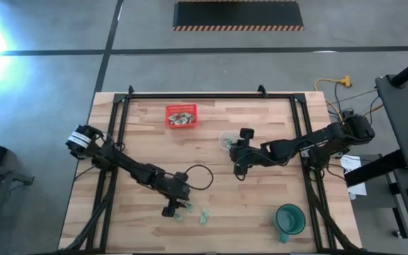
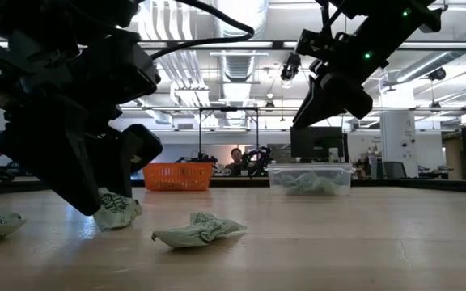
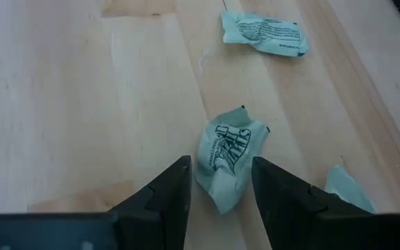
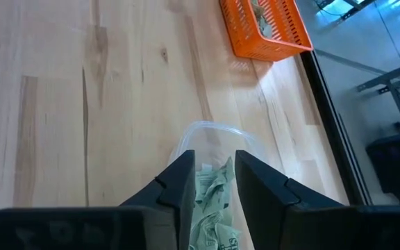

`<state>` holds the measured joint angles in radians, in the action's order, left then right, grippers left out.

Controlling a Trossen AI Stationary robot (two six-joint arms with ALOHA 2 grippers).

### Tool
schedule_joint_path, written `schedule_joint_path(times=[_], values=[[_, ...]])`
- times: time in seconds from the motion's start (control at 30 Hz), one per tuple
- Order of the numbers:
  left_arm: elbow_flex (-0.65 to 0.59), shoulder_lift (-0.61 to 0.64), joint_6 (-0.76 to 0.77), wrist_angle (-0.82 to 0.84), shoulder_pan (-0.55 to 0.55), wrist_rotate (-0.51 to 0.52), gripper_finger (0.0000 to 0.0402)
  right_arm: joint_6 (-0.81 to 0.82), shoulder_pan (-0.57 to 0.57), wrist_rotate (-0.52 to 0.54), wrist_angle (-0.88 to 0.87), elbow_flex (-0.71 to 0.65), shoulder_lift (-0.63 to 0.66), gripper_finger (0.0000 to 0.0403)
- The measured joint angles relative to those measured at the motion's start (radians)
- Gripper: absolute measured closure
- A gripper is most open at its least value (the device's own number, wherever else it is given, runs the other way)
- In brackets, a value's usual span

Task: Pick and place items into bin
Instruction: Put the green stevia packet into the orange bin

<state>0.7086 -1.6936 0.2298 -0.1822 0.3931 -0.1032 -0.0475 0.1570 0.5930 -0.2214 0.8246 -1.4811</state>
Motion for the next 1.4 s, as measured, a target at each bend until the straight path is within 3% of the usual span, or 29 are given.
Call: schedule_joint_path(times=[0.2, 0.57, 0.77, 0.9, 1.13, 1.2, 1.27, 1.4], values=[[0.0, 0.001, 0.0, 0.002, 0.0, 0.002, 0.0276, 0.003, 0.0, 0.0, 0.004, 0.0, 0.0, 0.0308], [0.0, 0.01, -0.008, 0.016, 0.001, 0.0, 0.039, 0.003, 0.0, 0.0, 0.017, 0.0, 0.0, 0.0319], [0.005, 0.07, -0.077, 0.064, -0.004, 0.05, 0.0395, 0.002, 0.0, 0.0, 0.019, 0.0, 0.0, 0.0316], [0.027, 0.154, -0.169, 0.167, -0.01, 0.256, 0.0394, 0.001, 0.0, 0.0, 0.022, 0.0, 0.0, 0.0321], [0.024, 0.299, -0.338, 0.277, -0.03, 0.92, 0.0394, -0.001, 0.0, 0.0, 0.027, 0.0, 0.0, 0.0329], [0.022, 0.331, -0.396, 0.275, -0.045, 1.054, 0.0394, -0.004, 0.0, -0.001, 0.027, 0.0, 0.0, 0.0331], [0.022, 0.36, -0.465, 0.273, -0.068, 1.141, 0.0394, -0.004, 0.0, -0.001, 0.032, 0.0, 0.0, 0.033], [0.026, 0.416, -0.558, 0.268, -0.147, 1.186, 0.0394, -0.009, 0.0, -0.001, 0.039, 0.0, 0.0, 0.0327]])
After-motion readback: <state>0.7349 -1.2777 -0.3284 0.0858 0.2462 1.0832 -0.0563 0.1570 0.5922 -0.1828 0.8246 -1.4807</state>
